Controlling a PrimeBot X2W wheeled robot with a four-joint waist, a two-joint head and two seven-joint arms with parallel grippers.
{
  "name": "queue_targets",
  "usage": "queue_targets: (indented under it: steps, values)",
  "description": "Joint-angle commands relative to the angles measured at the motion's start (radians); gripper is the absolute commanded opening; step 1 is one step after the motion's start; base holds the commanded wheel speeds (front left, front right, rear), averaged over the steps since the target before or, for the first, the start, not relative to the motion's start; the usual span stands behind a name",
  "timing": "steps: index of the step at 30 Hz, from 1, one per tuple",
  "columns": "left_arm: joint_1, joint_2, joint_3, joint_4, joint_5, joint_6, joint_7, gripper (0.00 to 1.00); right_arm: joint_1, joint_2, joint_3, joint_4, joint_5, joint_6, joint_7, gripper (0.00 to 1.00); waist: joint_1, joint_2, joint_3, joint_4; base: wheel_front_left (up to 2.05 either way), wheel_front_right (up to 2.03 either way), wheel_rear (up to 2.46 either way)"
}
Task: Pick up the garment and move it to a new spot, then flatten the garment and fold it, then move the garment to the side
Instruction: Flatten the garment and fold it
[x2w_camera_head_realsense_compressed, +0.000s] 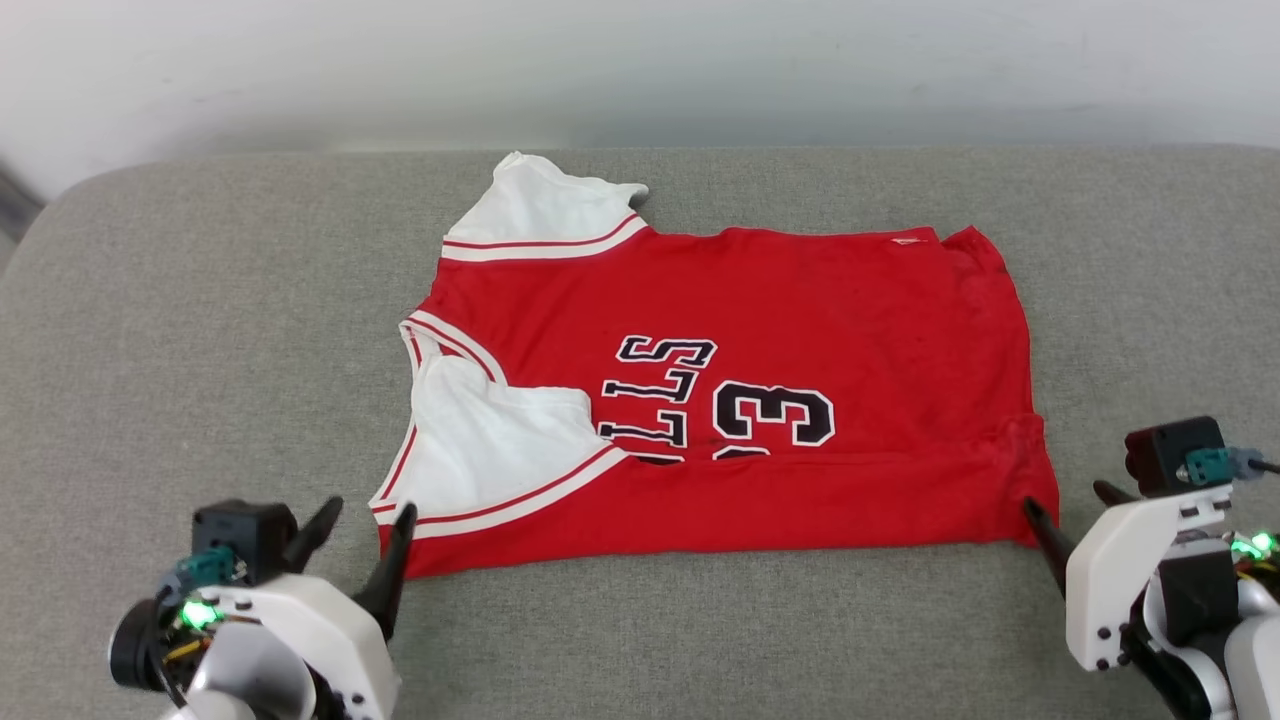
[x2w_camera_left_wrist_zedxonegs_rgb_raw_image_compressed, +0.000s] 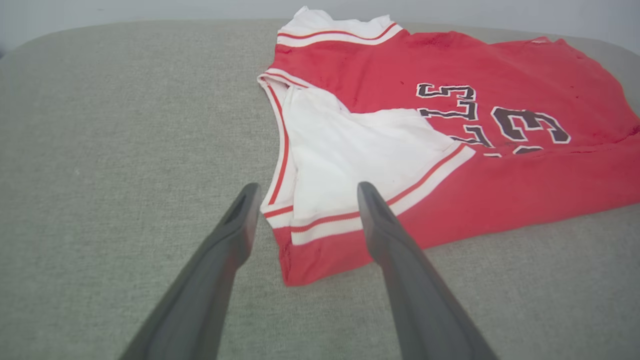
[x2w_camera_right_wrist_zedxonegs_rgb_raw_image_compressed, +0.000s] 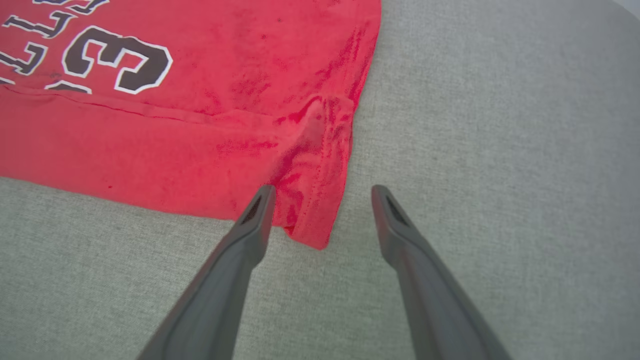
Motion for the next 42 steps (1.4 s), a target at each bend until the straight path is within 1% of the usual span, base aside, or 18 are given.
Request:
queue_targets:
  steps: [1,3,6,7,12,19,24,26,27,28,29,33,37,42]
  values:
    - [0.035,0.008,-0.010,-0.027,-0.002,0.018,0.019,1.00,0.038,0.032,-0.027,-0.035,-0.011,0.000,0.029,1.00,0.0000,0.0000,0.000,-0.001,0.00,0.00,0.00]
    - [0.057,0.017,-0.025,-0.045,0.002,0.027,0.048,1.00,0.062,0.061,-0.059,-0.071,-0.018,0.000,0.053,1.00,0.0000,0.0000,0.004,-0.001,0.00,0.00,0.00]
    - [0.067,0.025,-0.041,-0.054,0.009,0.039,0.077,1.00,0.092,0.092,-0.079,-0.119,-0.029,0.000,0.075,1.00,0.0000,0.0000,0.019,-0.008,0.00,0.00,0.00]
    - [0.058,0.026,-0.044,-0.049,0.016,0.050,0.086,1.00,0.104,0.104,-0.085,-0.142,-0.034,0.000,0.081,1.00,0.0000,0.0000,0.031,-0.013,0.00,0.00,0.00]
    - [0.035,0.020,-0.044,-0.009,0.021,0.065,0.102,1.00,0.107,0.119,-0.086,-0.176,-0.039,0.000,0.084,1.00,0.0000,0.0000,0.060,-0.031,0.00,0.00,0.00]
    - [0.010,0.016,-0.038,0.081,0.029,0.095,0.109,1.00,0.108,0.118,-0.081,-0.197,-0.039,0.000,0.077,1.00,0.0000,0.0000,0.099,-0.055,0.00,0.00,0.00]
    - [0.008,0.002,-0.050,0.135,0.013,0.083,0.123,1.00,0.111,0.118,-0.082,-0.202,-0.034,0.000,0.073,1.00,0.0000,0.0000,0.112,-0.061,0.00,0.00,0.00]
    - [0.014,-0.003,-0.069,0.156,-0.002,0.061,0.151,1.00,0.108,0.117,-0.081,-0.201,-0.034,0.000,0.071,1.00,0.0000,0.0000,0.114,-0.063,0.00,0.00,0.00]
    - [0.021,-0.008,-0.081,0.164,-0.011,0.047,0.168,0.77,0.107,0.116,-0.080,-0.200,-0.035,0.000,0.071,1.00,0.0000,0.0000,0.114,-0.064,0.00,0.00,0.00]
    - [0.026,-0.011,-0.090,0.171,-0.018,0.036,0.180,0.35,0.105,0.117,-0.079,-0.198,-0.036,0.000,0.070,1.00,0.0000,0.0000,0.113,-0.065,0.00,0.00,0.00]
    - [0.030,-0.014,-0.098,0.176,-0.023,0.026,0.190,0.00,0.104,0.116,-0.078,-0.197,-0.038,0.000,0.070,1.00,0.0000,0.0000,0.111,-0.065,0.00,0.00,0.00]
    - [0.034,-0.019,-0.110,0.187,-0.035,0.010,0.200,0.00,0.106,0.111,-0.081,-0.194,-0.043,0.000,0.070,1.00,0.0000,0.0000,0.097,-0.060,0.00,0.00,0.00]
    - [0.028,-0.021,-0.099,0.169,-0.033,-0.001,0.159,0.00,0.111,0.098,-0.095,-0.189,-0.057,0.000,0.080,1.00,0.0000,0.0000,0.074,-0.048,0.00,0.00,0.00]
    - [0.006,-0.012,-0.074,0.103,-0.022,0.007,0.114,0.00,0.100,0.091,-0.097,-0.177,-0.071,0.000,0.101,1.00,0.0000,0.0000,0.048,-0.029,0.00,0.00,0.00]
